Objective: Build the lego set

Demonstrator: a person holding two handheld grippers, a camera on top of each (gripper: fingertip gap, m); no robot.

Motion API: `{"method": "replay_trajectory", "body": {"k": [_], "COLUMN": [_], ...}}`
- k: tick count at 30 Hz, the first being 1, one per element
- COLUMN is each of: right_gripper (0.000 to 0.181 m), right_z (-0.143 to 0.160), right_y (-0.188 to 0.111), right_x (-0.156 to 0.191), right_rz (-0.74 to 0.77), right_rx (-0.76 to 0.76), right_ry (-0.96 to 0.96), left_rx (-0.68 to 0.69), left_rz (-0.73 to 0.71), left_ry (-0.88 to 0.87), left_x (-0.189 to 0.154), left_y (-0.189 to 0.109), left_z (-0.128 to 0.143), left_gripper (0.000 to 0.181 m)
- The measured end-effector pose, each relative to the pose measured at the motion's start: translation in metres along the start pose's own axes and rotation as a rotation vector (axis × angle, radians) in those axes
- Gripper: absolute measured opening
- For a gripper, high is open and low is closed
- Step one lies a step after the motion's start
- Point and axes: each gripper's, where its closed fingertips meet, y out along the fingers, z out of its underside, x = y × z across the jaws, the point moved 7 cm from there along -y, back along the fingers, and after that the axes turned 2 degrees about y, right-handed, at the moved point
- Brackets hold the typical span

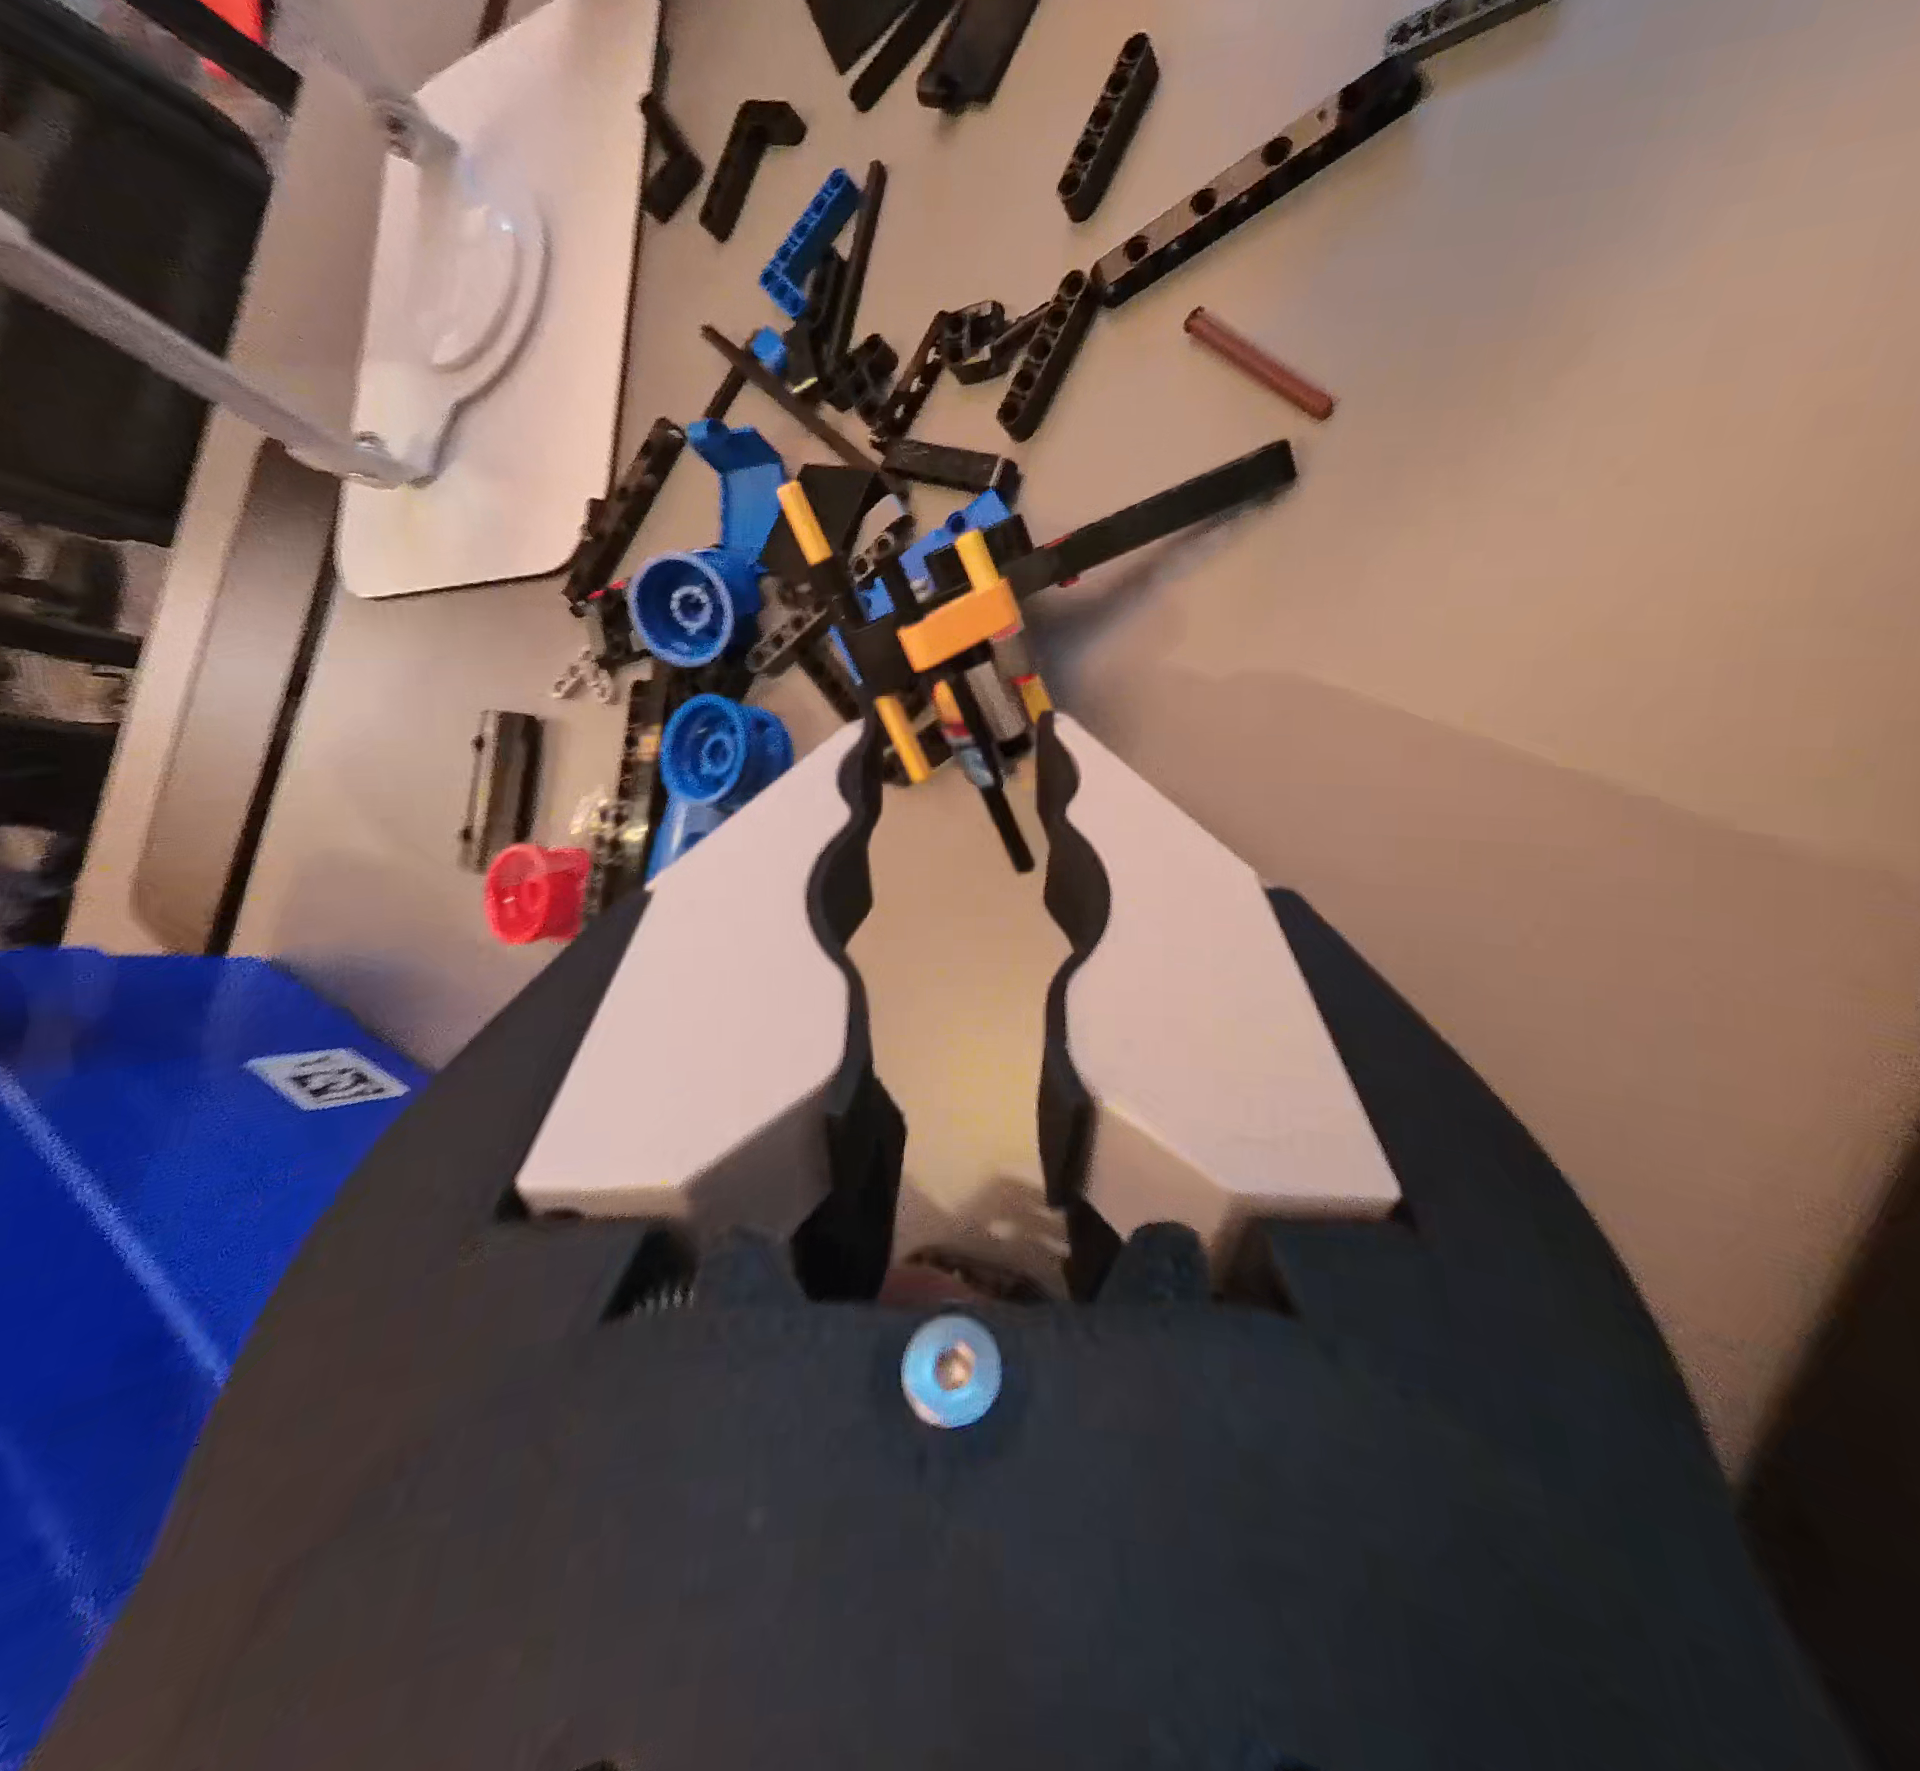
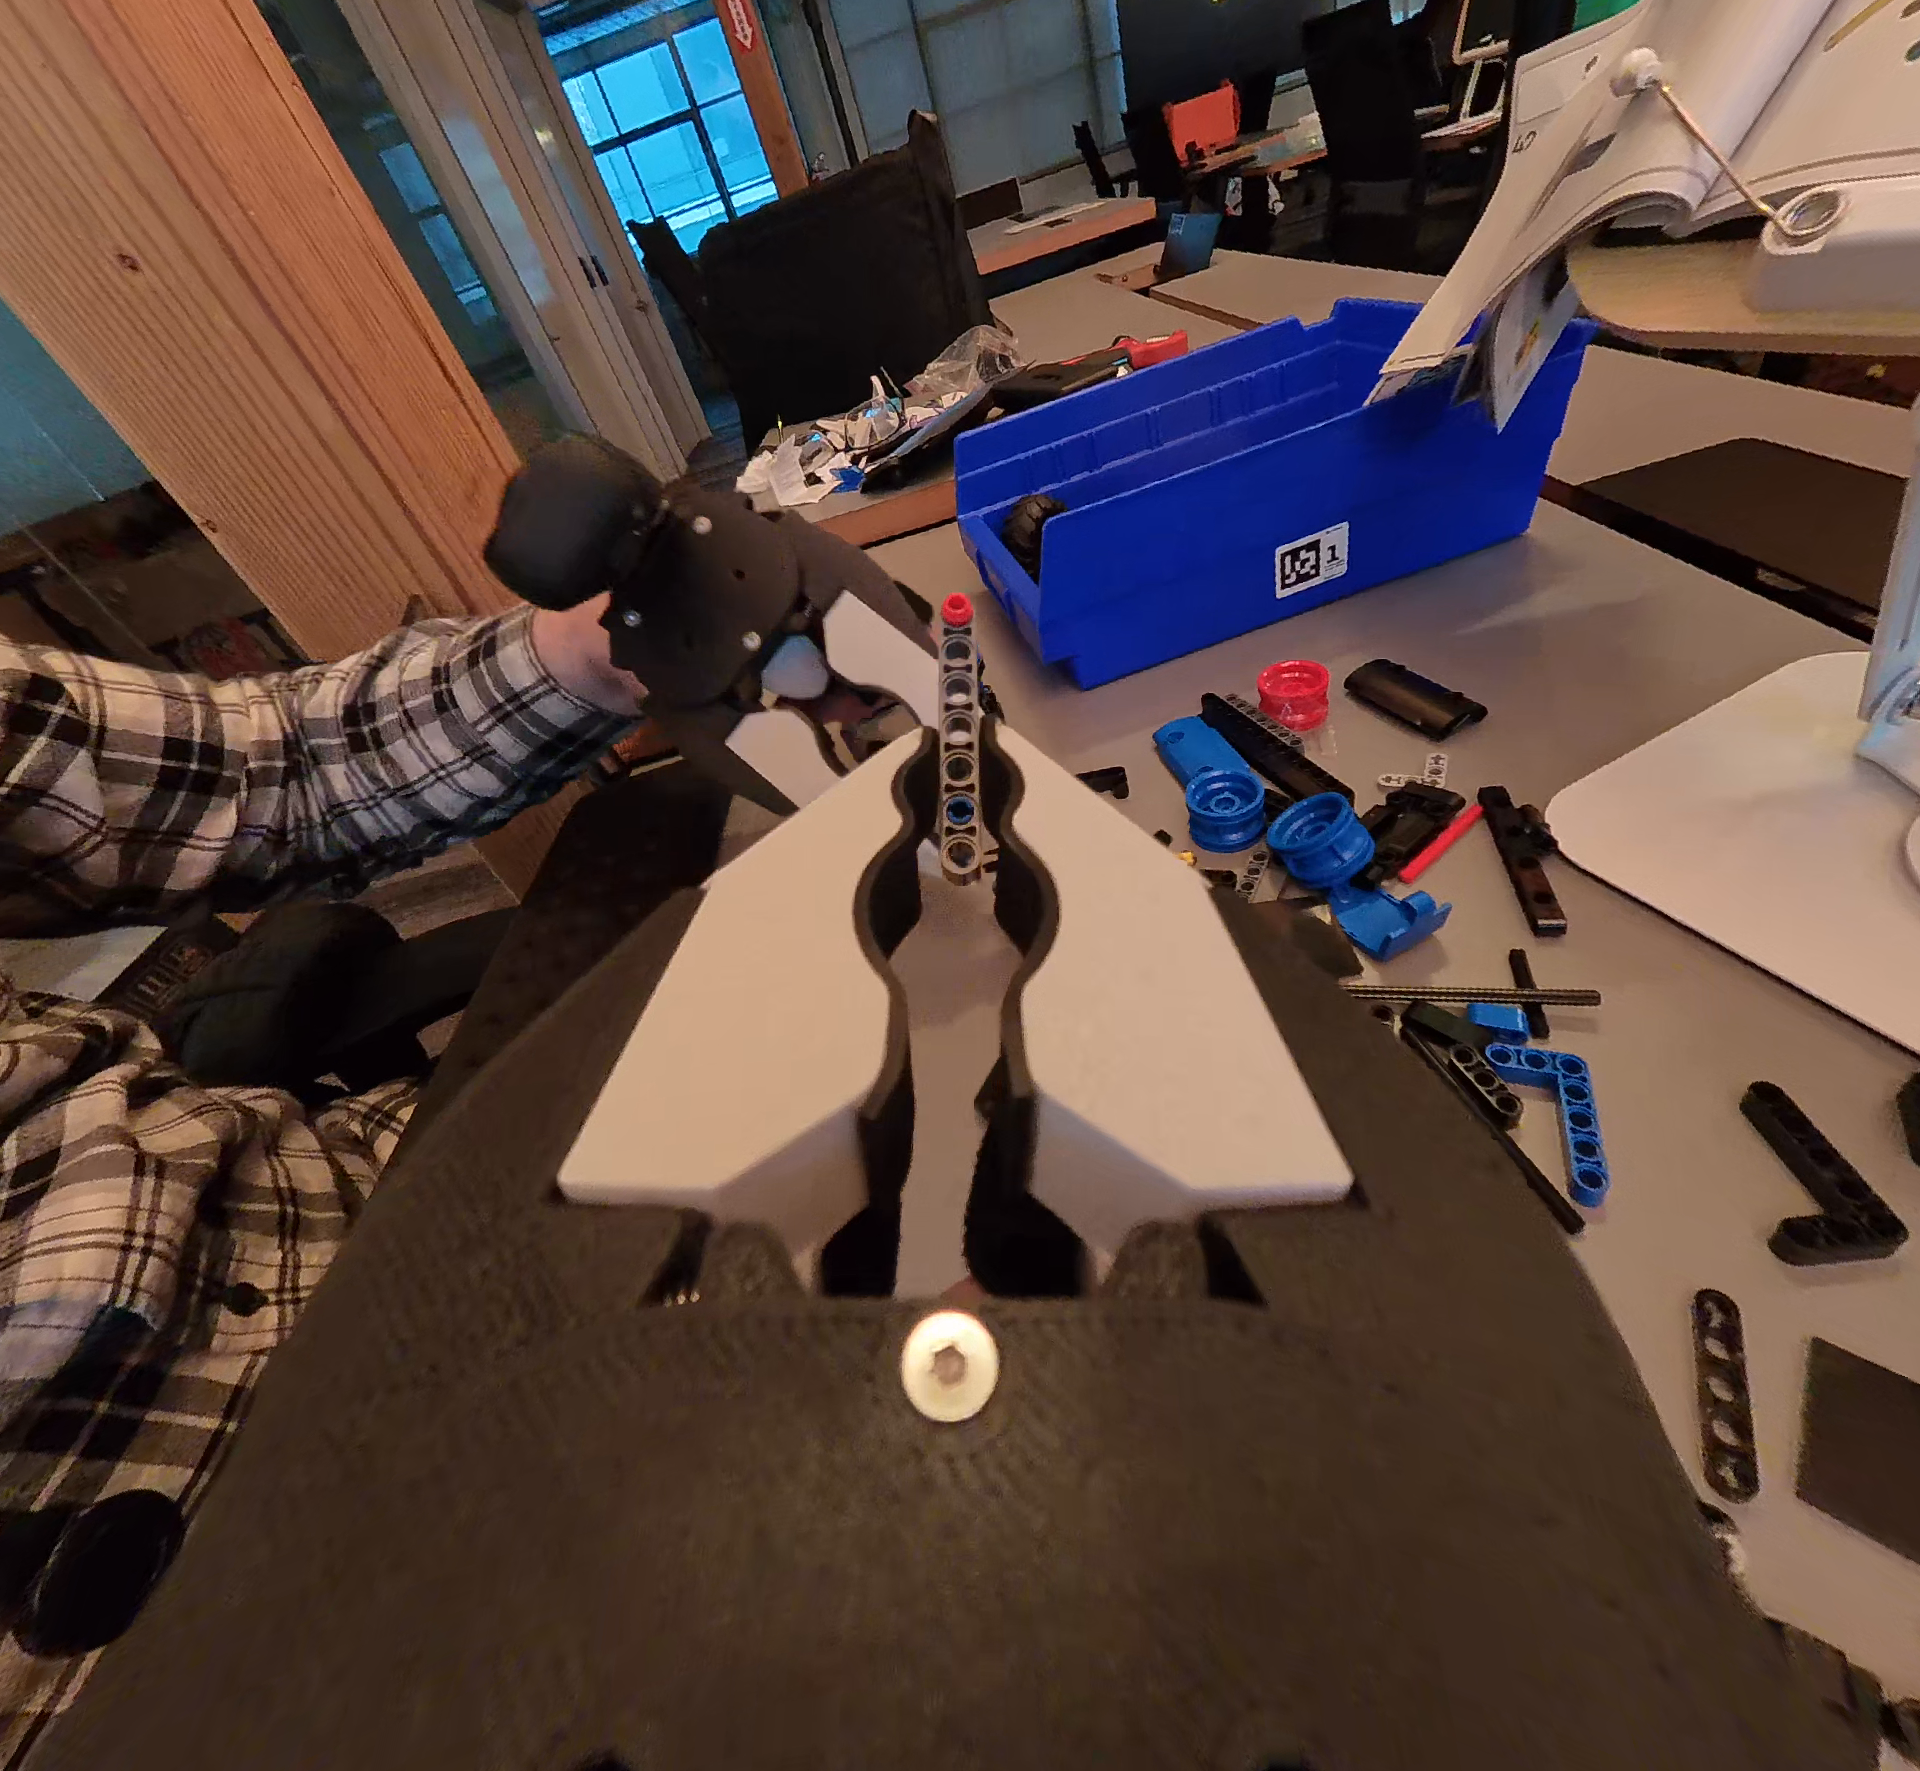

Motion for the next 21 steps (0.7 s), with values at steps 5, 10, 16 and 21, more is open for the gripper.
{"method": "replay_trajectory", "body": {"k": [5, 10, 16, 21], "right_gripper": [0.005, 0.005, 0.005, 0.005], "right_z": [0.0, 0.0, -0.003, -0.003], "right_y": [-0.001, -0.002, -0.003, -0.003], "right_x": [-0.002, -0.002, 0.0, 0.001], "right_rz": [0.002, 0.001, -0.001, -0.005], "right_rx": [-0.004, -0.005, -0.01, -0.005], "right_ry": [0.006, 0.006, -0.002, -0.002], "left_rx": [0.004, 0.021, 0.128, 0.173], "left_rz": [0.01, 0.016, 0.024, 0.112], "left_ry": [-0.035, -0.079, -0.062, -0.149], "left_x": [0.002, 0.003, 0.004, -0.009], "left_y": [0.009, 0.001, -0.015, -0.021], "left_z": [-0.002, -0.003, -0.008, -0.018], "left_gripper": [0.012, 0.004, 0.001, 0.001]}}
